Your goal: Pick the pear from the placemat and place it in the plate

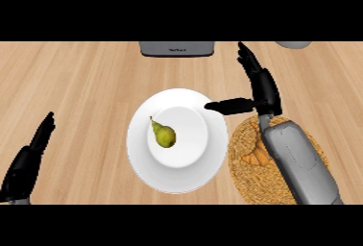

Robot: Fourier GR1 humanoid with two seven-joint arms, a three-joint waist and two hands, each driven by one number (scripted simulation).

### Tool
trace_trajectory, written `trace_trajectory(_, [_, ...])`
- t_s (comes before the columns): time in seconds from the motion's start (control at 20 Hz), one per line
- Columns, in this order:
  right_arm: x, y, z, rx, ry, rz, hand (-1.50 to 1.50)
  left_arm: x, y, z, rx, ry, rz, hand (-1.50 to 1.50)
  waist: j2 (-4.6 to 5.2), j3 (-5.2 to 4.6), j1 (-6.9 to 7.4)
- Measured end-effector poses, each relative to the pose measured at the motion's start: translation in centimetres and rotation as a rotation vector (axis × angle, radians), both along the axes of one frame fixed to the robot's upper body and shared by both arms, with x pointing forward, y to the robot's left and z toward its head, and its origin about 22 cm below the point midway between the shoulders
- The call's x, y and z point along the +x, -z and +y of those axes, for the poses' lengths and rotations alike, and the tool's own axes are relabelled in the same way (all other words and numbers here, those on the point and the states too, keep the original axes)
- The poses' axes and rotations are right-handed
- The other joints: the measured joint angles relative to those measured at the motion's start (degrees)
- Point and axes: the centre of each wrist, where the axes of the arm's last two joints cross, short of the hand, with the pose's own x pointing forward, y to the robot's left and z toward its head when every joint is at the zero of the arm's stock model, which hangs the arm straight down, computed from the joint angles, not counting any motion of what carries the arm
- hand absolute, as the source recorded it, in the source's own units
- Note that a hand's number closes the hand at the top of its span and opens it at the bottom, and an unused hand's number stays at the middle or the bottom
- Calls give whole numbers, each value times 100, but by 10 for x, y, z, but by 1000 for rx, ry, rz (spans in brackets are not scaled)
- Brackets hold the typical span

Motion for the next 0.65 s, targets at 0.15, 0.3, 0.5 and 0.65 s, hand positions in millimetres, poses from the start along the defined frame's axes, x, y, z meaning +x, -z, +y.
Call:
trace_trajectory(0.15, [2,10,-42,30,-4,-32,-150,-2,-4,-1,-2,5,-2,0,0,0,25])
trace_trajectory(0.3, [4,17,-83,28,-16,-67,-150,-1,0,1,2,4,-6,0,5,-1,38])
trace_trajectory(0.5, [6,18,-123,18,-37,-88,-150,1,-3,-7,2,4,-2,0,1,-2,46])
trace_trajectory(0.65, [10,25,-142,13,-39,-87,-150,3,1,-8,-3,9,0,0,5,-1,58])
